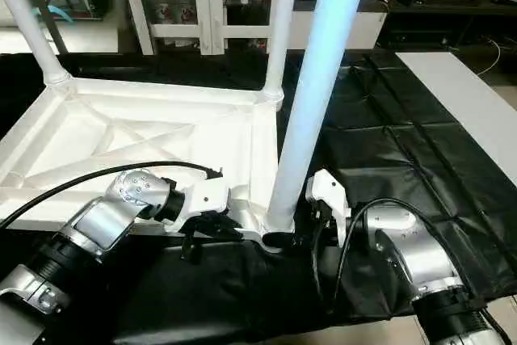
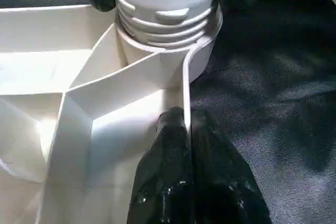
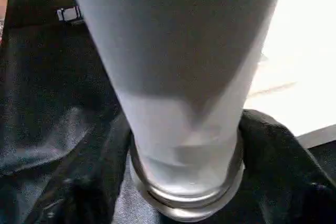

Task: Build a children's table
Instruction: Rotate leg to tighten

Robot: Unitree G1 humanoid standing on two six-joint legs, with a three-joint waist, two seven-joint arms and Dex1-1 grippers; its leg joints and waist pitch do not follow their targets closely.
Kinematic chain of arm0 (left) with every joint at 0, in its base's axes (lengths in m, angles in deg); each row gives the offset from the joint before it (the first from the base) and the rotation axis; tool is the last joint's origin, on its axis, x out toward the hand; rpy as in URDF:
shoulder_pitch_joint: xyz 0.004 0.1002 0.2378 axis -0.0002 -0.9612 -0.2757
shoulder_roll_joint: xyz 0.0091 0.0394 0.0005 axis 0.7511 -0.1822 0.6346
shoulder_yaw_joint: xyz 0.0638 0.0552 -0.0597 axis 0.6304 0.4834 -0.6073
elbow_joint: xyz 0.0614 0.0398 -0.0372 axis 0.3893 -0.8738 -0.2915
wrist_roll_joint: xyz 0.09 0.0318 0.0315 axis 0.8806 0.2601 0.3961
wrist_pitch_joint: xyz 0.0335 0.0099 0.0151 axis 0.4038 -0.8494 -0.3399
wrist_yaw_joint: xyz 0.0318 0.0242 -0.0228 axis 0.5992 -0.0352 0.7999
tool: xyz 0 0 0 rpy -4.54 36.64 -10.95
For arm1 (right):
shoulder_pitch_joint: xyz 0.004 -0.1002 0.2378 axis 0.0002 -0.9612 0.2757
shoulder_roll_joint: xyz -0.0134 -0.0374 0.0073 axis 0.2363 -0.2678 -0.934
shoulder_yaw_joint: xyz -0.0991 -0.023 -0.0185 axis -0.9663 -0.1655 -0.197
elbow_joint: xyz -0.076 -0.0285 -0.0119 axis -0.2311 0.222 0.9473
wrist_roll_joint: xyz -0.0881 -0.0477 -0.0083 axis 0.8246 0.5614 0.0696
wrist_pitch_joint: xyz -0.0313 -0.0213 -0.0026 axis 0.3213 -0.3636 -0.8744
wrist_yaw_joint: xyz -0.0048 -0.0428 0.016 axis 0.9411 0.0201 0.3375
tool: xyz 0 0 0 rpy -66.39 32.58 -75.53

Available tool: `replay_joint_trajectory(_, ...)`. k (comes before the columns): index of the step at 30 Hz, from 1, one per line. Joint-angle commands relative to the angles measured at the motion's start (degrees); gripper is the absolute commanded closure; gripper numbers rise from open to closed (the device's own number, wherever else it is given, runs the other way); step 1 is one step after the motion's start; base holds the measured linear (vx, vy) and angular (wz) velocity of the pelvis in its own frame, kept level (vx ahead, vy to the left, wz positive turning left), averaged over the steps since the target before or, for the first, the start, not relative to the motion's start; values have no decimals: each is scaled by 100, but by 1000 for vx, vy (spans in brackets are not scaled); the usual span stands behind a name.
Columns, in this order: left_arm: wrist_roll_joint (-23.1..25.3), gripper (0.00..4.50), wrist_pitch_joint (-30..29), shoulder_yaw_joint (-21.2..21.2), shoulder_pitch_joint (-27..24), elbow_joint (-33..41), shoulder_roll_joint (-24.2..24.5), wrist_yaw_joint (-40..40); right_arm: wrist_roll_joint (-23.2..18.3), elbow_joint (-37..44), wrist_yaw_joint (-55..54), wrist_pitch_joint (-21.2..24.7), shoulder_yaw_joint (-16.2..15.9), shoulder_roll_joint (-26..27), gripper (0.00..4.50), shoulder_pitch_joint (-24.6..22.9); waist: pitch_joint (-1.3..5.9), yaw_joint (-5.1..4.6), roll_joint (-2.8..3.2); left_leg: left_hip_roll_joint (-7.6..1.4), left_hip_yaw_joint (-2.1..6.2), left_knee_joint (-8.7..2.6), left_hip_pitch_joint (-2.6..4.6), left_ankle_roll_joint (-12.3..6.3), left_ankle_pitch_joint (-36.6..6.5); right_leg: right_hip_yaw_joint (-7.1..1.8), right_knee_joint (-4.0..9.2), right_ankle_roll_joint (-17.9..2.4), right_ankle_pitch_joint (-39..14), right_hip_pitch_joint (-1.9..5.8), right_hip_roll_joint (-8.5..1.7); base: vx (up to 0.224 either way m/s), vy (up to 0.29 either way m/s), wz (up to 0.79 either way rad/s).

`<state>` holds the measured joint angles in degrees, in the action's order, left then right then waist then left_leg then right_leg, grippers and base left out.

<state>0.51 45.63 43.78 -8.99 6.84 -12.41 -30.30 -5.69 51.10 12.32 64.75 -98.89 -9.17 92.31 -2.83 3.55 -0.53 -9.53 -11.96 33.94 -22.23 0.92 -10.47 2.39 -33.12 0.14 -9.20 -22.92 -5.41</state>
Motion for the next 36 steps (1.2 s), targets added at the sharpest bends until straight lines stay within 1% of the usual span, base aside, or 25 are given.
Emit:
replay_joint_trajectory(1,61,450,-28,181,-42,54,-15,-83,40,-55,94,-54,-56,-50,164,67,361,-11,-93,-402,173,-424,176,-313,-1233,-190,310,-1309,-1375,174,-346,0,0,0)
replay_joint_trajectory(3,70,450,-32,184,-39,46,-11,-86,79,-91,109,-93,-81,-51,172,88,360,-13,-103,-402,173,-422,175,-311,-1241,-189,311,-1305,-1394,177,-343,0,0,0)
replay_joint_trajectory(5,86,450,-44,196,-33,43,10,-104,124,-124,138,-124,-110,-53,185,98,362,-12,-92,-404,175,-423,177,-298,-1248,-188,310,-1306,-1380,178,-341,0,0,0)
replay_joint_trajectory(11,106,450,-77,215,-30,41,42,-138,214,-237,198,-229,-144,-33,187,93,375,-10,-90,-400,171,-409,178,-326,-1176,-185,287,-1373,-1194,189,-337,0,0,0)
replay_joint_trajectory(12,124,450,-91,216,-28,2,32,-108,242,-293,75,-235,-108,10,187,82,374,-11,-90,-399,170,-409,178,-329,-1186,-185,290,-1377,-1191,190,-336,0,0,0)
replay_joint_trajectory(13,147,450,-114,194,-9,-59,4,-31,297,-376,-108,-232,-70,66,187,105,374,-11,-67,-399,173,-410,181,-320,-1184,-187,291,-1384,-1191,187,-338,0,0,0)
replay_joint_trajectory(14,161,450,-130,178,5,-98,-15,23,335,-432,-224,-231,-48,101,188,123,367,-20,-76,-394,169,-414,176,-315,-1222,-185,301,-1378,-1228,185,-330,0,0,0)
replay_joint_trajectory(16,148,450,-239,75,78,-252,-141,229,405,-628,-717,-205,89,288,188,198,337,-47,-69,-385,185,-444,184,-169,-1576,-180,354,-1297,-1682,167,-331,0,0,0)
replay_joint_trajectory(17,165,450,-380,-37,168,-413,-283,516,418,-752,-1064,-121,199,443,188,249,335,-63,-75,-385,185,-453,197,-100,-1702,-179,371,-1252,-1851,155,-325,0,0,0)
replay_joint_trajectory(18,165,450,-380,-37,168,-413,-283,516,418,-752,-1064,-121,199,443,188,249,333,-95,-85,-376,204,-460,213,49,-1948,-170,397,-1169,-2163,136,-326,-52,-1,-2)
replay_joint_trajectory(19,200,450,-511,-150,279,-597,-434,845,435,-877,-1420,-31,307,608,188,307,331,-118,-85,-380,231,-468,215,153,-2136,-163,414,-1059,-2403,135,-332,-52,-1,-2)
replay_joint_trajectory(20,210,450,-534,-174,308,-643,-468,922,442,-909,-1510,-15,332,649,188,323,317,-143,-95,-370,234,-476,213,181,-2246,-159,442,-1012,-2539,117,-325,-61,8,-3)
replay_joint_trajectory(21,240,450,-636,-309,437,-847,-650,1323,464,-1058,-1982,100,451,866,188,407,307,-186,-95,-359,254,-470,229,254,-2499,-142,474,-925,-2843,85,-327,-63,14,-6)
replay_joint_trajectory(22,240,450,-709,-398,524,-977,-770,1555,483,-1153,-2295,168,521,1011,189,467,310,-252,-89,-344,296,-472,205,339,-2673,-110,487,-832,-3068,97,-331,-63,14,-6)
replay_joint_trajectory(24,241,450,-928,-580,708,-1233,-1045,2063,519,-1343,-2983,293,650,1366,189,594,312,-288,-97,-340,335,-487,160,367,-2737,-78,502,-698,-3225,137,-340,-58,27,-15)
replay_joint_trajectory(25,257,450,-1168,-732,887,-1491,-1296,2559,698,-1578,-3616,225,659,1654,189,742,304,-362,-48,-328,361,-478,192,437,-2991,-54,541,-654,-3344,67,-335,-53,28,-15)
replay_joint_trajectory(26,274,450,-1244,-769,946,-1583,-1368,2697,773,-1669,-3814,176,648,1735,189,796,311,-424,-80,-311,393,-475,178,459,-3128,-13,562,-601,-3390,89,-326,0,0,0)
replay_joint_trajectory(27,274,450,-1244,-769,946,-1583,-1368,2697,773,-1669,-3814,176,648,1735,189,796,315,-434,-82,-306,395,-472,179,436,-3148,-4,575,-582,-3416,101,-332,0,0,0)
replay_joint_trajectory(28,379,450,-1235,-834,1104,-1858,-1565,3222,963,-1980,-4576,66,691,2018,189,995,319,-457,-46,-303,396,-473,177,383,-3121,-10,588,-606,-3326,90,-345,0,0,0)
replay_joint_trajectory(29,442,450,-1136,-869,1180,-2006,-1677,3554,990,-2154,-4993,35,770,2203,189,1113,309,-486,-33,-302,395,-473,181,384,-3151,1,604,-634,-3295,69,-344,0,0,0)
replay_joint_trajectory(30,479,450,-1024,-922,1248,-2145,-1789,3863,1004,-2319,-5379,8,857,2376,189,1227,313,-515,-28,-303,408,-477,186,392,-3186,20,617,-640,-3261,71,-337,0,0,0)
replay_joint_trajectory(31,505,450,-861,-1017,1343,-2349,-1951,4258,1017,-2554,-5906,-33,991,2613,189,1393,317,-580,-15,-297,428,-491,168,393,-3293,79,623,-659,-3123,99,-322,0,0,0)
replay_joint_trajectory(33,506,450,-768,-1069,1408,-2501,-2117,4508,943,-2831,-6367,-125,1147,2869,189,1587,341,-595,7,-303,429,-491,190,356,-3343,121,633,-676,-2933,130,-346,0,0,0)
replay_joint_trajectory(34,512,450,-696,-1080,1441,-2555,-2171,4610,1060,-2971,-6455,-335,1052,2920,189,1703,339,-585,-1,-313,412,-499,198,312,-3290,112,634,-741,-2691,125,-358,0,0,0)
replay_joint_trajectory(36,532,450,-577,-1097,1497,-2631,-2228,4736,1200,-3139,-6522,-583,961,2997,189,1864,351,-586,1,-309,393,-499,170,269,-3152,92,601,-839,-2413,132,-361,0,0,0)
